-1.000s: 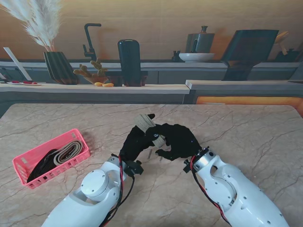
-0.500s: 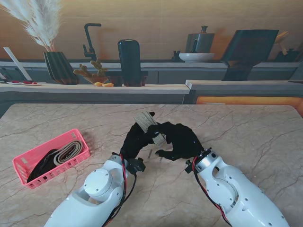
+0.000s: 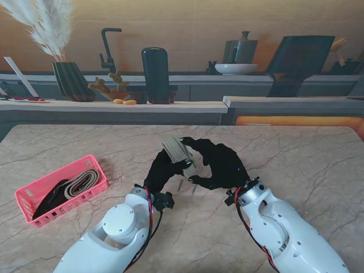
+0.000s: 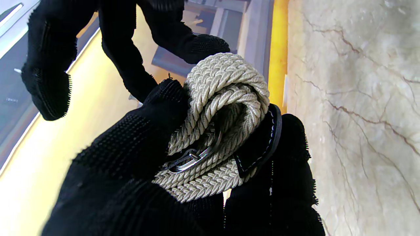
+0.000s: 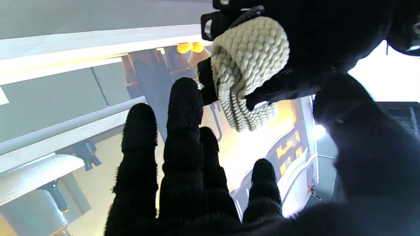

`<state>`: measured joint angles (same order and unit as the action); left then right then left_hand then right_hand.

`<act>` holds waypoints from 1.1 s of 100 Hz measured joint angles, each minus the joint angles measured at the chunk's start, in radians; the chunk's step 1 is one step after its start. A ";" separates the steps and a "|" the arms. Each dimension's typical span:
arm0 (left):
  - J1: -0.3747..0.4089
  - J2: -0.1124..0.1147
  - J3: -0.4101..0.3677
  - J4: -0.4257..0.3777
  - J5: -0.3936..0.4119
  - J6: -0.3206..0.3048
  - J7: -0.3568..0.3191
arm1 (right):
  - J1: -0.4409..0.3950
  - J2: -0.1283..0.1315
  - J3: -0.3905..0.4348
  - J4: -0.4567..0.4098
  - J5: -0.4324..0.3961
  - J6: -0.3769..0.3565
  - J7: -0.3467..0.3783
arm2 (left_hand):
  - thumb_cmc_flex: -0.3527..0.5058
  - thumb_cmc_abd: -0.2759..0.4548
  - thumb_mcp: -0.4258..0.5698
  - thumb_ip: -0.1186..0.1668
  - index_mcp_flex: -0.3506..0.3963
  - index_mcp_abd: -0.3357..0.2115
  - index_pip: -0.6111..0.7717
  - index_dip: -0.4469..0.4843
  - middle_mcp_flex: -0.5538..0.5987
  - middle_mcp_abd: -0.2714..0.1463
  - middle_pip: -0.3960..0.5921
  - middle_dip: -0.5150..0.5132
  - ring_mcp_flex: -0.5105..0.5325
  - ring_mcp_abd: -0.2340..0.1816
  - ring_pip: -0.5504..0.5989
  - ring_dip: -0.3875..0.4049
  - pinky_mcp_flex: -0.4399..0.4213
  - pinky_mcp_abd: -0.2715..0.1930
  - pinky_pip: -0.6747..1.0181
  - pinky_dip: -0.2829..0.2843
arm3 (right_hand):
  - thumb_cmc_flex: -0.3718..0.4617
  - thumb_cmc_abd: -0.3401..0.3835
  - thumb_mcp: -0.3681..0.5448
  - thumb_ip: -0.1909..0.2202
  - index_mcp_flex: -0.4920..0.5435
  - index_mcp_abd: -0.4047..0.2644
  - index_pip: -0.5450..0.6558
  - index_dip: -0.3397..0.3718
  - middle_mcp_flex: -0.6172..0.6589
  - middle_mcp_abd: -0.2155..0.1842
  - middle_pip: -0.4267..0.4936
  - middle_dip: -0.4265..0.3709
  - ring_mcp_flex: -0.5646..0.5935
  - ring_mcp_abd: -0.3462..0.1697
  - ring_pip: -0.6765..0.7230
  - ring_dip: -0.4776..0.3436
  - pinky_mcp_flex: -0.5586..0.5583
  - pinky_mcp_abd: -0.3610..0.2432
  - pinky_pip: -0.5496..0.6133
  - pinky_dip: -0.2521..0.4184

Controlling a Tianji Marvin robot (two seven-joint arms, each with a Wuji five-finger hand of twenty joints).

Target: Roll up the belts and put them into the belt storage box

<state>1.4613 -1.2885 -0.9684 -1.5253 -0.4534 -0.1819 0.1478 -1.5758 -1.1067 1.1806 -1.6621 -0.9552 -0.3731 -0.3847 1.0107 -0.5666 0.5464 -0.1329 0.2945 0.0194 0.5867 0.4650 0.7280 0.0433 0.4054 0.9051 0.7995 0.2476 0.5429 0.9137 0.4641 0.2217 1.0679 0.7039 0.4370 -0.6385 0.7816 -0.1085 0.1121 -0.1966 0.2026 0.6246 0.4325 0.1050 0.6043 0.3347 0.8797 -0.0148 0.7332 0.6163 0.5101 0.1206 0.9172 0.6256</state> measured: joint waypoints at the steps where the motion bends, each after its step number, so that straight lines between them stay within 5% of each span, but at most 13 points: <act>1: 0.000 0.000 0.001 0.001 0.005 0.000 0.001 | 0.000 0.000 0.000 0.000 0.000 0.002 0.000 | 0.000 0.000 0.000 0.000 0.000 0.000 0.006 0.011 0.000 0.001 0.000 0.005 0.000 0.001 0.002 0.000 0.000 0.001 0.004 0.000 | 0.000 0.000 0.003 0.000 0.000 0.000 0.010 0.005 0.000 0.005 0.000 0.000 0.000 0.001 0.000 0.000 0.000 0.000 0.000 0.000; 19: -0.001 0.002 -0.015 -0.003 0.023 0.017 -0.001 | -0.001 0.000 0.005 0.007 0.007 0.025 0.004 | 0.000 -0.009 0.000 -0.003 0.063 0.003 0.076 0.136 0.039 0.023 0.000 0.062 0.000 0.028 0.047 0.000 -0.012 0.026 0.029 0.010 | -0.011 0.000 -0.001 0.000 0.001 0.001 0.088 0.032 -0.010 0.014 0.001 0.000 0.000 0.002 0.000 0.000 -0.002 0.000 0.000 0.000; 33: 0.011 0.017 -0.072 -0.044 0.175 0.086 -0.016 | -0.002 0.000 0.011 0.020 0.004 0.048 0.001 | 0.000 -0.041 0.026 -0.005 0.100 0.014 0.089 0.188 0.074 0.042 -0.017 0.077 0.003 0.052 0.072 -0.001 0.000 0.053 0.032 0.010 | -0.019 0.000 0.000 0.000 0.001 0.001 0.196 -0.062 -0.010 0.014 0.001 0.000 0.000 0.002 0.000 -0.001 -0.011 0.000 0.000 0.000; 60: 0.016 0.068 -0.244 -0.101 0.314 0.181 -0.152 | 0.001 -0.001 0.011 0.052 0.034 0.075 0.021 | -0.030 -0.042 0.026 -0.017 0.149 0.030 0.092 0.234 0.135 0.070 -0.059 0.100 0.025 0.067 0.153 -0.076 0.019 0.096 0.071 0.011 | -0.027 0.037 0.010 0.000 0.001 0.001 0.280 -0.074 -0.007 0.014 0.001 0.000 0.000 0.003 0.000 -0.001 -0.012 0.000 0.000 0.000; 78: 0.038 0.118 -0.385 -0.160 0.461 0.258 -0.352 | 0.001 -0.001 0.012 0.064 0.034 0.084 0.027 | -0.032 -0.041 0.026 -0.017 0.163 0.043 0.095 0.236 0.147 0.091 -0.059 0.099 0.031 0.085 0.167 -0.076 0.011 0.116 0.082 0.017 | -0.027 0.037 0.021 0.000 0.001 0.001 0.325 -0.097 -0.007 0.014 0.001 0.000 0.000 0.004 0.000 -0.001 -0.012 0.000 0.000 0.001; 97: 0.070 0.222 -0.521 -0.240 0.855 0.295 -0.651 | 0.006 0.000 0.012 0.079 0.049 0.095 0.039 | -0.031 -0.008 -0.026 -0.017 0.166 0.044 0.095 0.250 0.148 0.092 -0.059 0.103 0.031 0.085 0.183 -0.076 -0.004 0.115 0.083 0.024 | -0.027 0.037 0.021 0.000 -0.001 0.001 0.340 -0.135 -0.007 0.014 0.001 0.000 0.000 0.005 0.000 -0.001 -0.012 0.000 0.000 0.001; 110: 0.094 0.265 -0.592 -0.245 0.902 0.294 -0.720 | 0.016 0.000 0.003 0.091 0.054 0.101 0.042 | -0.030 -0.004 -0.035 -0.015 0.166 0.045 0.095 0.251 0.148 0.094 -0.059 0.108 0.031 0.085 0.183 -0.076 -0.008 0.112 0.083 0.025 | -0.027 0.037 0.021 0.000 -0.004 0.001 0.339 -0.150 -0.007 0.014 0.001 0.000 0.000 0.005 0.000 -0.001 -0.012 0.000 0.000 0.001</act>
<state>1.5550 -1.0235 -1.5608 -1.7703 0.4487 0.1122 -0.5718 -1.5598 -1.1069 1.1835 -1.5715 -0.9010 -0.2725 -0.3430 0.9806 -0.5711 0.5119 -0.1480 0.4607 0.0641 0.6819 0.7159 0.8757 0.1370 0.3468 1.0130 0.8303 0.3322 0.7258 0.8378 0.4560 0.3334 1.1512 0.7289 0.4095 -0.6011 0.8028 -0.1084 0.1082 -0.1959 0.5419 0.4751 0.4258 0.1194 0.6050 0.3347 0.8793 -0.0101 0.7331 0.6150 0.4983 0.1206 0.9168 0.6263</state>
